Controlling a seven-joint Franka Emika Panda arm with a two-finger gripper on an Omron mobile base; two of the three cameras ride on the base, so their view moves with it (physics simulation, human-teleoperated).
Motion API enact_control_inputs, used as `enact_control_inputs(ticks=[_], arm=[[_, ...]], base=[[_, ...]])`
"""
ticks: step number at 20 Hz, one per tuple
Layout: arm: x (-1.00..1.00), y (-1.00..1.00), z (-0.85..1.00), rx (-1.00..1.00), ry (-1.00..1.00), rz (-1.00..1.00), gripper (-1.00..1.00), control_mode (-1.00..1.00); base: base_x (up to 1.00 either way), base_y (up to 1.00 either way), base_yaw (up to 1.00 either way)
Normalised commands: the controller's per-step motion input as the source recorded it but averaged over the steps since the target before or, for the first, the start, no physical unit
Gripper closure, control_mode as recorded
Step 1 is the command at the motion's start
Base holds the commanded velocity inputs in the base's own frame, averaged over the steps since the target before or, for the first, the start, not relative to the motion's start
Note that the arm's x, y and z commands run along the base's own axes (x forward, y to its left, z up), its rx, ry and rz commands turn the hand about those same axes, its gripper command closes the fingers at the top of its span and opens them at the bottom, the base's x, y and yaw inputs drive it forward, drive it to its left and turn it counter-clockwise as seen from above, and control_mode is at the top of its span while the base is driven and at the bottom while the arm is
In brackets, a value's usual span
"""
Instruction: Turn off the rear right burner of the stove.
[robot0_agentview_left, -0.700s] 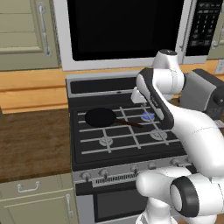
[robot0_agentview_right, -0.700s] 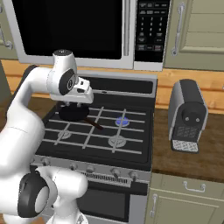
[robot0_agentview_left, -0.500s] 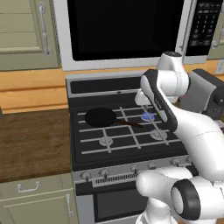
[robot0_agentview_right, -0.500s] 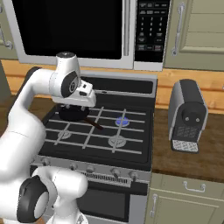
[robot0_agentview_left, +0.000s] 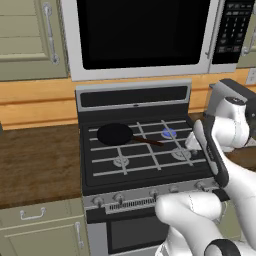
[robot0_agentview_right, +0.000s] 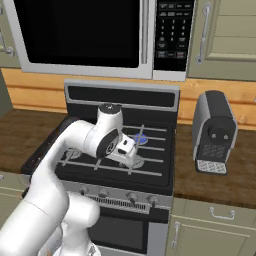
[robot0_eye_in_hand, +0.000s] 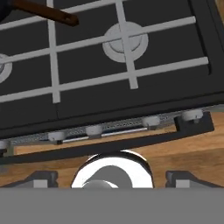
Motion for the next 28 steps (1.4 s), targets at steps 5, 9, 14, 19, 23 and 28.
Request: enact_control_inputs(ticks=[5,9,14,19,23,28], arm=[[-0.01,-1.0,-1.0,0.0,-0.16,0.0,-1.0,-1.0],[-0.01,-0.78,-0.95,0.03,-0.24,0.0,-1.0,-1.0],[0.0,-0.75,-0.96,0.28,-0.35,0.0,-1.0,-1.0],[0.11,-0.25,-0.78,0.1,-0.42,0.0,-1.0,-1.0],[0.09,0.0,-0.4,-0.06,-0.27,0.03,-1.0,-1.0],[0.03,-0.11,-0.28,-0.14,-0.12,0.11,-1.0,-1.0]], base=[[0.0,0.0,0.0],[0.0,0.0,0.0],[0.0,0.0,0.0],[0.0,0.0,0.0],[0.0,0.0,0.0],[0.0,0.0,0.0]])
